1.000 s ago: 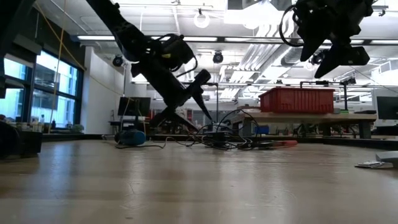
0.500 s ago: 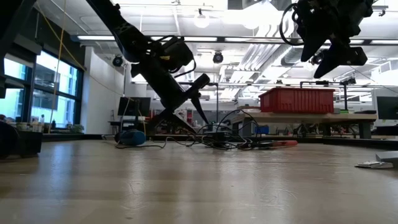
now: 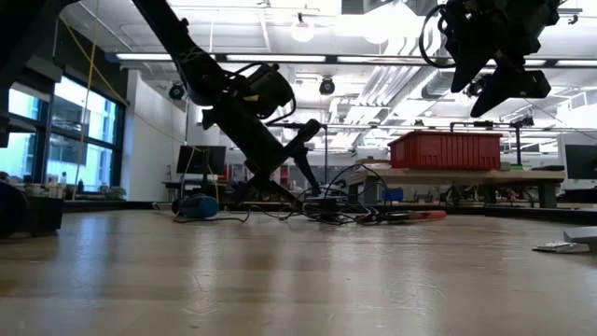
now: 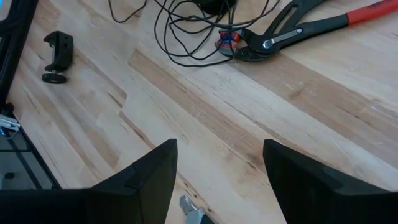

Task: Coil cords
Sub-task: Coil the black wire onto the black spool

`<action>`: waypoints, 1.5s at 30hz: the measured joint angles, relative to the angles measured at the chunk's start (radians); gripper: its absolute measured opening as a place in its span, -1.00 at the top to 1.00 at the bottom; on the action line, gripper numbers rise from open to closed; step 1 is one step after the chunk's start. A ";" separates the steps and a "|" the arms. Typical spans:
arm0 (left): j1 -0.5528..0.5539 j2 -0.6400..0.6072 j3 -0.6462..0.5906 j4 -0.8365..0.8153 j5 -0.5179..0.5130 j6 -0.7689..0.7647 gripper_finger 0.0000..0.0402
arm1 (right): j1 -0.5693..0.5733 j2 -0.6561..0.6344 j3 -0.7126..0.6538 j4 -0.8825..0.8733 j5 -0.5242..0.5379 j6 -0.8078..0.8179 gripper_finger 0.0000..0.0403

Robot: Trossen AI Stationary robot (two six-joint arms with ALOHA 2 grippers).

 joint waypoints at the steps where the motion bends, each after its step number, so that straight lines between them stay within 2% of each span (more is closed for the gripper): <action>1: 0.000 0.000 0.000 0.001 -0.001 0.000 0.32 | 0.000 0.000 0.000 0.000 0.000 0.000 -0.15; 8: -0.012 -0.002 0.001 0.027 -0.033 0.009 0.94 | 0.000 0.000 0.000 0.000 0.000 0.000 -0.15; 13: -0.006 -0.015 0.001 0.091 -0.009 0.012 0.98 | 0.000 0.000 0.000 0.001 0.000 0.000 -0.15; 17: 0.020 -0.101 0.000 0.087 0.061 0.096 0.99 | 0.002 -0.003 0.000 0.043 0.000 -0.042 -0.15; 20: 0.050 -0.201 0.000 0.075 0.168 0.166 1.00 | 0.003 -0.010 0.000 0.120 0.000 -0.100 -0.15; 24: 0.097 -0.368 0.000 0.047 0.441 0.183 1.00 | 0.002 -0.016 0.000 0.298 -0.008 -0.185 -0.15; 29: 0.117 -0.574 0.000 0.032 0.760 -0.015 1.00 | 0.000 -0.017 0.000 0.531 -0.043 -0.267 -0.15; 31: 0.119 -0.650 0.001 0.043 0.839 -0.113 1.00 | 0.000 -0.017 0.001 0.611 -0.049 -0.287 -0.15; 33: 0.119 -0.715 0.002 0.004 0.848 -0.185 1.00 | 0.000 -0.017 0.001 0.681 -0.056 -0.298 -0.15; 35: 0.119 -0.765 0.002 -0.083 0.770 -0.203 1.00 | 0.000 -0.016 0.001 0.734 -0.058 -0.313 -0.15; 40: 0.132 -0.825 0.002 -0.301 0.646 -0.056 1.00 | -0.007 -0.013 0.001 0.855 -0.056 -0.347 -0.15; 45: 0.119 -0.825 0.001 -0.430 0.626 0.064 1.00 | -0.014 0.012 0.002 0.924 -0.054 -0.455 -0.15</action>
